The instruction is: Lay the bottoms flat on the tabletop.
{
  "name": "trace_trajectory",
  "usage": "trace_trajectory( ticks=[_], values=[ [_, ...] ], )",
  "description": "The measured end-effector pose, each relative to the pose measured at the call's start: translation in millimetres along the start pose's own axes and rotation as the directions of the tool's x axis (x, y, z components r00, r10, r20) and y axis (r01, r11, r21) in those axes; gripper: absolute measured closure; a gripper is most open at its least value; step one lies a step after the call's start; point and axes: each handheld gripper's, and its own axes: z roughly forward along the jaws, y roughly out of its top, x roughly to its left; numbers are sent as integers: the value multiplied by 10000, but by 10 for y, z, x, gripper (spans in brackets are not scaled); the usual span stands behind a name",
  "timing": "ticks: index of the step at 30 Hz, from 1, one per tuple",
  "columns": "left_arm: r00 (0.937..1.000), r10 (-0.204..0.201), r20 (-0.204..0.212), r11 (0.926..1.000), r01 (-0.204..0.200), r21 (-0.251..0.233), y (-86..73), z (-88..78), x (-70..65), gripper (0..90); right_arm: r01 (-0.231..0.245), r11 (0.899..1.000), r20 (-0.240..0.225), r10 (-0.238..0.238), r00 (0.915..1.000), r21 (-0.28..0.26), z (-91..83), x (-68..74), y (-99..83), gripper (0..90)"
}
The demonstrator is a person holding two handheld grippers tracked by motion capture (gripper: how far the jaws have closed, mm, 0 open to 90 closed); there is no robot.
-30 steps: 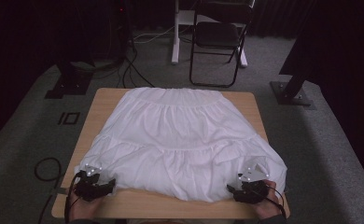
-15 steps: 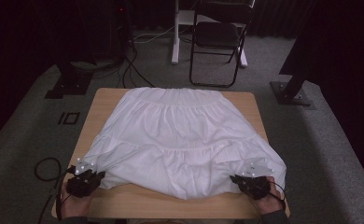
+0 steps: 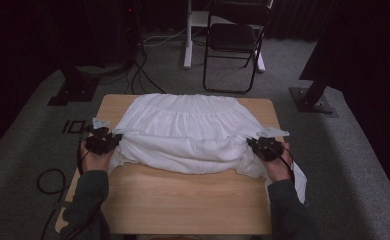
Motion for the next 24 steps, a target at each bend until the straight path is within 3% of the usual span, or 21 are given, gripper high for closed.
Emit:
trace_trajectory(
  ticks=[2, 4, 6, 7, 10, 13, 16, 18, 20, 22, 24],
  values=[
    [10000, -54, -44, 9999, 54, 119, -2, 108, 20, 610, -202, 9988, 429, 183, 9989, 438, 170, -63, -1, 691],
    [9999, -158, -19, 9999, 158, -63, -24, 105, 29, 556, -495, 9951, 826, 424, 9957, 857, 307, -112, -33, 639],
    [9999, -134, 27, 9997, 134, -202, -39, 70, 31, 531, -618, 9960, 820, 564, 9950, 638, 286, -93, -45, 596],
    [9999, -43, 90, 9988, 47, -489, -73, -30, 29, 517, -601, 9975, 768, 573, 9954, 358, 236, -62, -42, 584],
    [9999, 116, 44, 9979, -113, -635, -142, -184, 31, 495, -364, 9990, 448, 375, 9983, -266, 70, 48, -27, 560],
    [9997, 255, -48, 9975, -258, -657, -258, -308, 8, 469, 29, 9983, -281, -45, 9996, -574, -65, 224, -63, 542],
    [9992, 377, -157, 9977, -386, -561, -428, -376, -41, 434, 527, 9977, -615, -552, 9966, -415, -59, 392, -136, 511],
    [9977, 494, -462, 9979, -512, -388, -556, -385, -66, 387, 729, 9970, -985, -752, 9923, -260, 4, 498, -207, 481],
    [9979, 345, -557, 9990, -360, -257, -665, -371, -57, 361, 868, 9962, -1230, -859, 9887, 16, 84, 565, -266, 438],
    [9946, 368, -974, 9993, -361, 83, -773, -306, -25, 321, 1130, 9930, -1387, -1071, 9845, 353, 195, 639, -340, 397],
    [9944, 257, -1027, 9994, -232, 257, -806, -271, -2, 292, 1263, 9910, -1434, -1188, 9825, 447, 234, 668, -365, 374]
  ],
)
